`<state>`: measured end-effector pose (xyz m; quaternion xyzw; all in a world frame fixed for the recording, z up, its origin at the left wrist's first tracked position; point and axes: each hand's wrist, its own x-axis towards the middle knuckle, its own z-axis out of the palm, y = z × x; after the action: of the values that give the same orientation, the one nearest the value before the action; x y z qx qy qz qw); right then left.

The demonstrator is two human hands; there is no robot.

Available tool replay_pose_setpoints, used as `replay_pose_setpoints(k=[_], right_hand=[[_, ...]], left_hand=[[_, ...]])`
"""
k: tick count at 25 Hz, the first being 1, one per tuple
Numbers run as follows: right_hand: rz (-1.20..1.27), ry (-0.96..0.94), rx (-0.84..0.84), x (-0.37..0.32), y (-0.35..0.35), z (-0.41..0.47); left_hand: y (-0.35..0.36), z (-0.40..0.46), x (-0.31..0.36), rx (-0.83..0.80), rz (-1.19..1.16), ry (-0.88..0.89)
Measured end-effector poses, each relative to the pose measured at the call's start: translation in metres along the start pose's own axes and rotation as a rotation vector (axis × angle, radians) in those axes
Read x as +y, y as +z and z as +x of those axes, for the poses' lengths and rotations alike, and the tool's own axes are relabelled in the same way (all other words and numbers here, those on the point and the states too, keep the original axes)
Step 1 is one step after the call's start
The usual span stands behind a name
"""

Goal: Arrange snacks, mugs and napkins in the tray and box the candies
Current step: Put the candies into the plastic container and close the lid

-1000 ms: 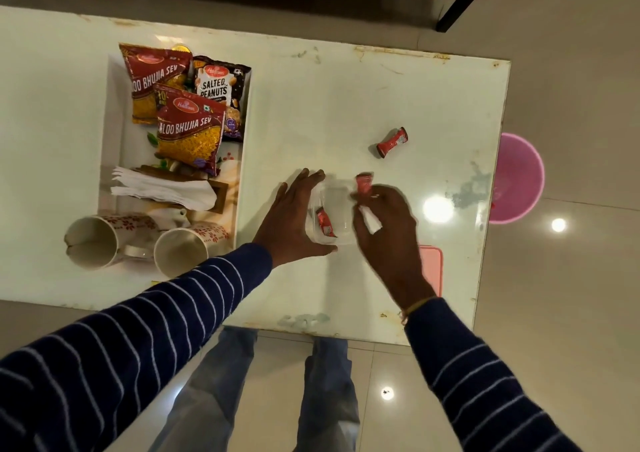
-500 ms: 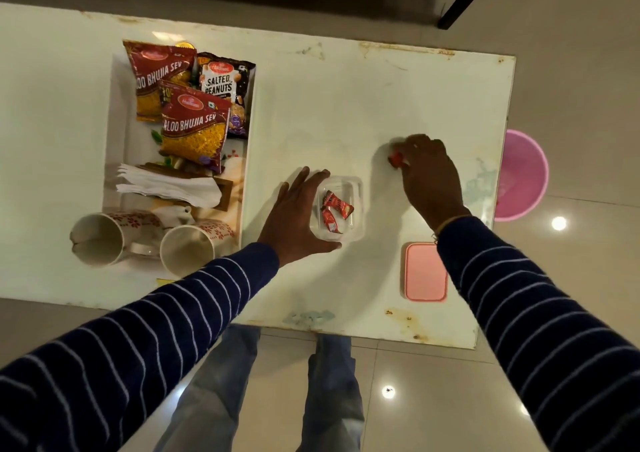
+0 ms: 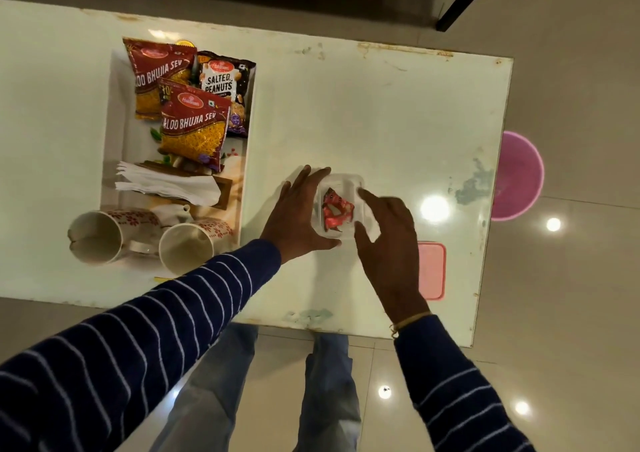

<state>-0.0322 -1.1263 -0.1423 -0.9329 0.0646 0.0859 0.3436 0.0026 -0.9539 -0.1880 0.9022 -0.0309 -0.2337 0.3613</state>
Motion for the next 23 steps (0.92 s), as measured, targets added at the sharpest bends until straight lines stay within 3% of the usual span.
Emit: replay_pose_setpoints(k=[3, 6, 13, 18, 23], right_hand=[[-0.118, 0.335, 0.128, 0.025, -0.004, -0.027], [-0.294, 0.579, -0.020, 0.053, -0.008, -0.054], [-0.416, 0.346, -0.096, 0.068, -0.012, -0.052], [0.093, 0.450, 0.166, 0.046, -0.032, -0.035], [0.370, 0.237, 0.062, 0.007, -0.024, -0.004]], left_hand=[[-0.001, -0.001, 0.000, -0.018, -0.030, -0.028], [0.001, -0.004, 0.001, -0.015, -0.060, -0.047], [0.001, -0.002, 0.001, -0.057, -0.100, -0.054], [-0.005, -0.006, 0.003, -0.077, -0.162, -0.033], [-0.011, -0.011, -0.001, -0.107, -0.251, -0.044]])
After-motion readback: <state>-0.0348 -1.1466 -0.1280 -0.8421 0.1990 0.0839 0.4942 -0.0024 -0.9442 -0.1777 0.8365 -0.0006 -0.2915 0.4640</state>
